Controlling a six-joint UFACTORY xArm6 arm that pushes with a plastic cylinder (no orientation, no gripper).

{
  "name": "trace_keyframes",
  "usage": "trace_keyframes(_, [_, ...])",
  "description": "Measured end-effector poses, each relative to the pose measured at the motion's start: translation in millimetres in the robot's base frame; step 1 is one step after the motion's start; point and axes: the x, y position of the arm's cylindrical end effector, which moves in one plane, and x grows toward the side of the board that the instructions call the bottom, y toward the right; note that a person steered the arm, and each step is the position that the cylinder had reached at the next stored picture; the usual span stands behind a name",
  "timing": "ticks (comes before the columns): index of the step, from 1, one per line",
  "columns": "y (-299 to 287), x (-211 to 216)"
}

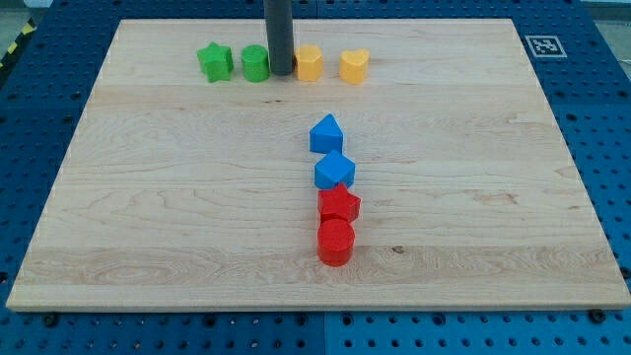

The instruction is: Push the yellow hexagon towards the center right

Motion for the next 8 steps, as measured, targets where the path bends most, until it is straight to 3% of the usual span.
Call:
trace_keyframes(3, [79.2,-0.2])
trace_keyframes(4, [57.4,-5.9])
trace_keyframes(5, [63.9,-36.4])
trace_keyframes(8, [109.9,-47.9])
